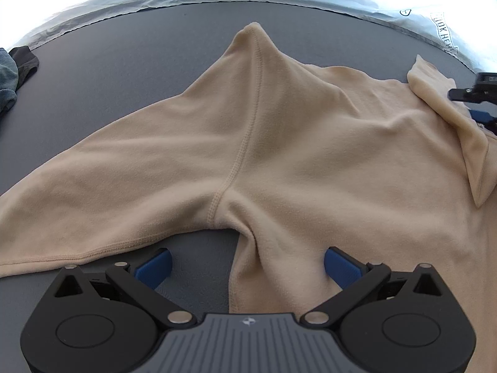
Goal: Fold clothes
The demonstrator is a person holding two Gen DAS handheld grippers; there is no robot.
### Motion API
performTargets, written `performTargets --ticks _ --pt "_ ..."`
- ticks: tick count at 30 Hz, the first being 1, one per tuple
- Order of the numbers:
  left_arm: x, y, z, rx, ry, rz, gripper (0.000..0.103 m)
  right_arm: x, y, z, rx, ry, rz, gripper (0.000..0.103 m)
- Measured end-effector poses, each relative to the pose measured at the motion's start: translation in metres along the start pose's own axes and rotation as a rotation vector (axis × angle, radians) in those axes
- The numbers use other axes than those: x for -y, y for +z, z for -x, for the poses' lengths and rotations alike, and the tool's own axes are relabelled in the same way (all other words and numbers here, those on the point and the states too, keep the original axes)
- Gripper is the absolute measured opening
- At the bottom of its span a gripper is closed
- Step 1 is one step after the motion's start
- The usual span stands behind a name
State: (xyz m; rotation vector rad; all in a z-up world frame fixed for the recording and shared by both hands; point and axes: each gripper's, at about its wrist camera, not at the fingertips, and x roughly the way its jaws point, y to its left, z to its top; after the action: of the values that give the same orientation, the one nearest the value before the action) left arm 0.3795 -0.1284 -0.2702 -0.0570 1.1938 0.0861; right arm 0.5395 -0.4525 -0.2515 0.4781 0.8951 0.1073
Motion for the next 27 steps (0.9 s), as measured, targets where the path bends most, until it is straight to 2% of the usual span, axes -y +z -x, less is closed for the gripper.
performTargets --ticks 1,2,5,6,10,13,15,17,19,21,23,27 --pt "0.000 0.000 0.000 0.002 0.000 0.000 0.103 -0.001 -0.001 -0.001 0.014 -0.004 0.002 0.011" --pt "0.000 0.000 0.000 0.004 0.000 0.000 0.103 0.002 0.001 0.008 0.041 0.009 -0.015 0.005" --pt "-0.001 -0.001 0.000 0.007 -0.001 -0.001 0.103 0.013 -0.001 0.062 0.224 -0.003 -0.034 0.004" --pt "-0.001 -0.001 0.000 0.008 -0.001 -0.002 0.103 0.018 -0.003 0.083 0.280 -0.036 -0.018 0.004" --pt "0.000 -0.002 -0.001 0.014 -0.001 -0.001 0.103 0.044 -0.025 0.178 0.466 -0.262 0.036 0.003" --pt "-0.001 -0.003 0.000 0.019 0.000 0.000 0.103 0.060 -0.053 0.235 0.542 -0.471 0.048 0.003" --pt "-0.002 -0.003 0.001 0.022 0.000 0.001 0.103 0.072 -0.073 0.260 0.548 -0.593 0.035 0.003" --pt "-0.002 -0.003 0.002 0.024 0.000 0.003 0.103 0.090 -0.094 0.268 0.485 -0.708 0.020 0.003" --pt "-0.002 -0.003 0.001 0.024 0.001 0.003 0.103 0.108 -0.111 0.265 0.400 -0.759 -0.027 0.004" --pt "-0.002 -0.003 0.001 0.024 0.000 0.002 0.103 0.119 -0.126 0.258 0.324 -0.788 -0.059 0.005" --pt "-0.002 -0.004 0.001 0.026 0.000 0.002 0.103 0.123 -0.138 0.255 0.301 -0.803 -0.084 0.008" --pt "-0.002 -0.004 0.001 0.030 0.000 0.003 0.103 0.127 -0.142 0.260 0.327 -0.747 -0.159 0.009"
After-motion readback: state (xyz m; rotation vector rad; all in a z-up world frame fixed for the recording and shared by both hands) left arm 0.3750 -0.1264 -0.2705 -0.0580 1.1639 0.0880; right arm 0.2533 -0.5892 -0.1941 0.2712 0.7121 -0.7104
